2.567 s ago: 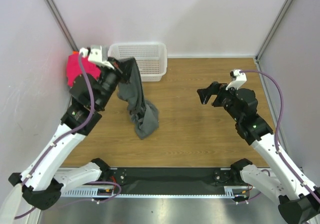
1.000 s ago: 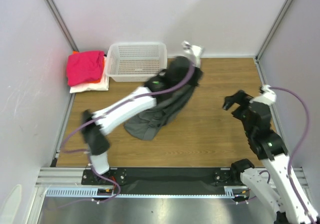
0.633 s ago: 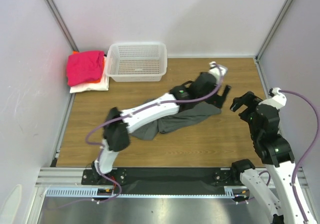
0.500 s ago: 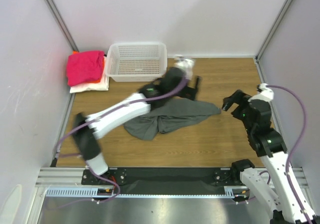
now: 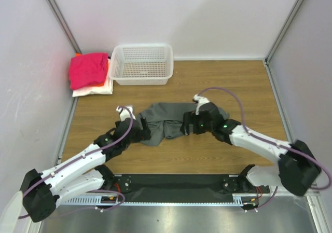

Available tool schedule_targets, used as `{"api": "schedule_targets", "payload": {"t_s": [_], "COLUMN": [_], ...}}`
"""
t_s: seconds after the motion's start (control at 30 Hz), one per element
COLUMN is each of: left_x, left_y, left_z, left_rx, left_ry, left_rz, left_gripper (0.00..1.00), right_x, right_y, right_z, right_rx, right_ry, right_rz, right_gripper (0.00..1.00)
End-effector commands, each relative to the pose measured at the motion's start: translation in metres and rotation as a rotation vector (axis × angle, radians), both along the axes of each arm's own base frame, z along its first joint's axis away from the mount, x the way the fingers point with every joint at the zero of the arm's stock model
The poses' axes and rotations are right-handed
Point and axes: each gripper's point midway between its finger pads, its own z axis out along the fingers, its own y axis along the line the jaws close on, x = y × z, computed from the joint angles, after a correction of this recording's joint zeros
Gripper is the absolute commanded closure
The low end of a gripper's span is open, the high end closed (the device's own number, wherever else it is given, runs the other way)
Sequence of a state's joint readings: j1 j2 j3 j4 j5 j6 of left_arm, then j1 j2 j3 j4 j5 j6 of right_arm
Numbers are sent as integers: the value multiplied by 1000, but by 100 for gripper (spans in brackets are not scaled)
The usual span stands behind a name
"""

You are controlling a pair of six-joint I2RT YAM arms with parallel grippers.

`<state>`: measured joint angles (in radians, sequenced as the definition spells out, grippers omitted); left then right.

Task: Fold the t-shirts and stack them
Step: Flatten the tshirt out

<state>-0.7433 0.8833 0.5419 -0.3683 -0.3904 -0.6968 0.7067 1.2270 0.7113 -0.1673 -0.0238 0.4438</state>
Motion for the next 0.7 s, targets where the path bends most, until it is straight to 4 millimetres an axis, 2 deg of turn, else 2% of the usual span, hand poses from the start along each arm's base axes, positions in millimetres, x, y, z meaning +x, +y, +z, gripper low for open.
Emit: {"api": "schedule_targets", "payload": {"t_s": [0.0,0.07,0.1,0.23,0.4,0.5,0.6,0.67], "left_x": [-8,-9,-11,-10,-12,-13,-13,-14], "left_y": [-2,-4,-5,-6,-3,-4,-6,-9], "left_z": [-13,-21,-26,-31,-40,-41,-41,-39], "left_rx": [-114,-116,-115,-108,-118,-135,-142,-146], "left_ry": [37,60,73,76,81,80,81,80], "left_rz": [69,70,62,57,67,62,52,33], "left_gripper": [5,5,5,4,4,4,4,4], "right_x": [14,10,15,16,15,14,16,17], "right_y": [48,63,73,95,112,120,122,117], "right_z": [18,9,4,-13,-26,-30,-36,-42], "right_rx": [15,16,25,46,35,29,7,-35], "right_ry": [-126,-107,-103,-58,-35,-34,-28,-17], "right_rz": [117,162,171,211,234,247,250,228], "right_gripper": [5,6,6,6,10,18,36,67]}}
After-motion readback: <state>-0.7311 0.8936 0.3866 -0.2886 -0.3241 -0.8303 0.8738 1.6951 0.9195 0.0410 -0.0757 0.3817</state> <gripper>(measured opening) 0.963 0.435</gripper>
